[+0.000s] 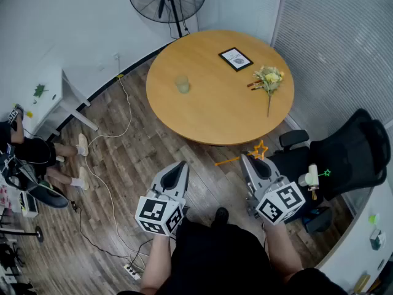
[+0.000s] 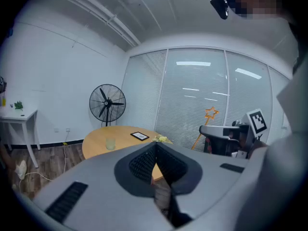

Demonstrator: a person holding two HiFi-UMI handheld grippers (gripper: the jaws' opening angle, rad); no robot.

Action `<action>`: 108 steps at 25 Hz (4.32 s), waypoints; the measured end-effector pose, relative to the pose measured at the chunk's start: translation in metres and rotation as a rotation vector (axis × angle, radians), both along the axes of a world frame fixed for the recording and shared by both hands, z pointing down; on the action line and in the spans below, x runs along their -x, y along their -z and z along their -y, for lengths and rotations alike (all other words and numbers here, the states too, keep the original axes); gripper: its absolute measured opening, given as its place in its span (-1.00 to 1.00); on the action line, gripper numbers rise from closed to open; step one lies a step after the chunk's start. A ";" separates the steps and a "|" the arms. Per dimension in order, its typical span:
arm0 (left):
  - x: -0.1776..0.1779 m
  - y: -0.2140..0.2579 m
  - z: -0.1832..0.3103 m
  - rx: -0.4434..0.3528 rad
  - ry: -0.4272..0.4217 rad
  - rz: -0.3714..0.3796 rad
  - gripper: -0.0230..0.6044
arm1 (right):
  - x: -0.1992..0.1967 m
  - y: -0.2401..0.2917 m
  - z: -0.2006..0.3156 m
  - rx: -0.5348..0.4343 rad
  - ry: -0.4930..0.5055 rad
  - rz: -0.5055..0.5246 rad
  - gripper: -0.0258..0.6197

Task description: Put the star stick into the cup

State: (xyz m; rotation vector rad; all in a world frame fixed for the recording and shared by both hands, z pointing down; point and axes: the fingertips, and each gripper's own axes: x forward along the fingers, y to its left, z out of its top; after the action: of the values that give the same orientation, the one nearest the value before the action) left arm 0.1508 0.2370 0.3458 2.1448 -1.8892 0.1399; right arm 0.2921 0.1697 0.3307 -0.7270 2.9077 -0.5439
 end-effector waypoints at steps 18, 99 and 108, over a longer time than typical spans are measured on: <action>0.003 0.005 -0.018 -0.026 0.088 0.017 -0.93 | -0.019 -0.006 0.002 0.028 -0.027 0.022 -0.86; 0.260 -0.040 0.265 0.121 -0.067 0.046 -0.93 | 0.272 -0.009 0.282 0.084 -0.099 0.003 -0.85; 0.248 -0.048 0.292 0.123 -0.019 0.023 -0.93 | 0.261 -0.021 0.319 0.100 -0.065 0.014 -0.86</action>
State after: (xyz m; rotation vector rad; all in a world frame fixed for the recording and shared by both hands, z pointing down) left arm -0.0976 -0.0550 0.3936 2.0878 -1.8227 0.2786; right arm 0.0306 -0.1488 0.3518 -0.8239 2.8499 -0.6882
